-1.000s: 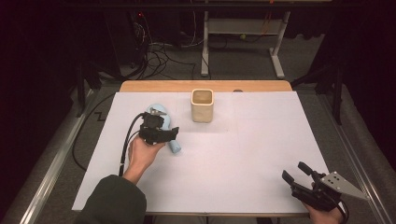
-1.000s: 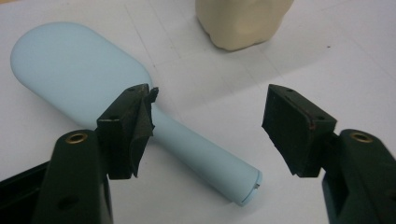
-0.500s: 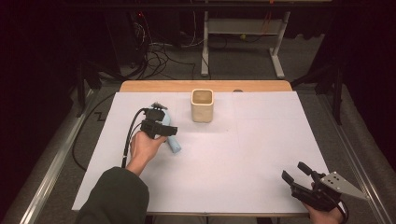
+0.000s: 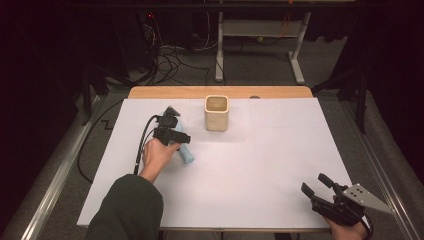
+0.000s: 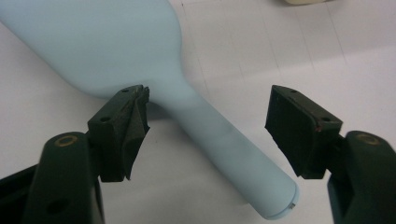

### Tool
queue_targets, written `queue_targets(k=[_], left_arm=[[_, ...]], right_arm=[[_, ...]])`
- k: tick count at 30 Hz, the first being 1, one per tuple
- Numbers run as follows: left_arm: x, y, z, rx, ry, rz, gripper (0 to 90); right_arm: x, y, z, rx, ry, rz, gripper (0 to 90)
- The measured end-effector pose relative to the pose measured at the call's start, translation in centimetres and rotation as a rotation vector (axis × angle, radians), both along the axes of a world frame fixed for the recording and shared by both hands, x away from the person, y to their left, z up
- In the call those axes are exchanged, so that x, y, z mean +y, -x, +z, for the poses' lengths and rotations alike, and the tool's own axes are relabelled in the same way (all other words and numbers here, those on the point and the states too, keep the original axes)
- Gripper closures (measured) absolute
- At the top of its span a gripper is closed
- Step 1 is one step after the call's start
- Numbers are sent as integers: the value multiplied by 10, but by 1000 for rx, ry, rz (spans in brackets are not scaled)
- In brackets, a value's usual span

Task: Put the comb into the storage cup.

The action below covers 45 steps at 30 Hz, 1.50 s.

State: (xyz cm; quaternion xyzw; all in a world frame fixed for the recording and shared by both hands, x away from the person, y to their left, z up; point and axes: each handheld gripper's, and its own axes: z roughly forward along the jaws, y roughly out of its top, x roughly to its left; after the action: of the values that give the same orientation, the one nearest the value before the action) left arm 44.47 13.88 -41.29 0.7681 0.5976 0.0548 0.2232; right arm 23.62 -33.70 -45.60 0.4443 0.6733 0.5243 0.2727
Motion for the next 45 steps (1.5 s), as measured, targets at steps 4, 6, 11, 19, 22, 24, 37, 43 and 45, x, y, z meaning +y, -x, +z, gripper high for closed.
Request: queue_targets(k=[4, 6, 11, 19, 22, 24, 37, 43, 45], left_arm=[[-2, -4, -7, 24, -13, 5, 316], [-2, -6, -8, 19, -2, 19, 334], [-1, -6, -8, 23, -7, 38, 352], [-1, -5, -10, 54, -36, 52, 354], [0, -5, -13, 69, -34, 56, 358], [-2, -6, -17, 85, -36, 52, 362], [-9, -10, -28, 76, -67, 50, 358], [-9, -10, -29, 66, -80, 29, 362], [-10, -10, -29, 65, -89, 25, 369]], right_arm=[[0, 0, 0, 1, -1, 2, 293], [0, 0, 0, 3, -3, 5, 293], [0, -1, 0, 3, -1, 10, 293], [1, -1, 0, 4, 1, 11, 295], [1, -1, -1, 4, 2, 13, 294], [0, -1, 0, -1, 1, 12, 294], [1, 0, 0, -1, 8, 19, 292], [2, 0, 0, 1, 13, 24, 293], [3, 0, 0, 1, 15, 24, 296]])
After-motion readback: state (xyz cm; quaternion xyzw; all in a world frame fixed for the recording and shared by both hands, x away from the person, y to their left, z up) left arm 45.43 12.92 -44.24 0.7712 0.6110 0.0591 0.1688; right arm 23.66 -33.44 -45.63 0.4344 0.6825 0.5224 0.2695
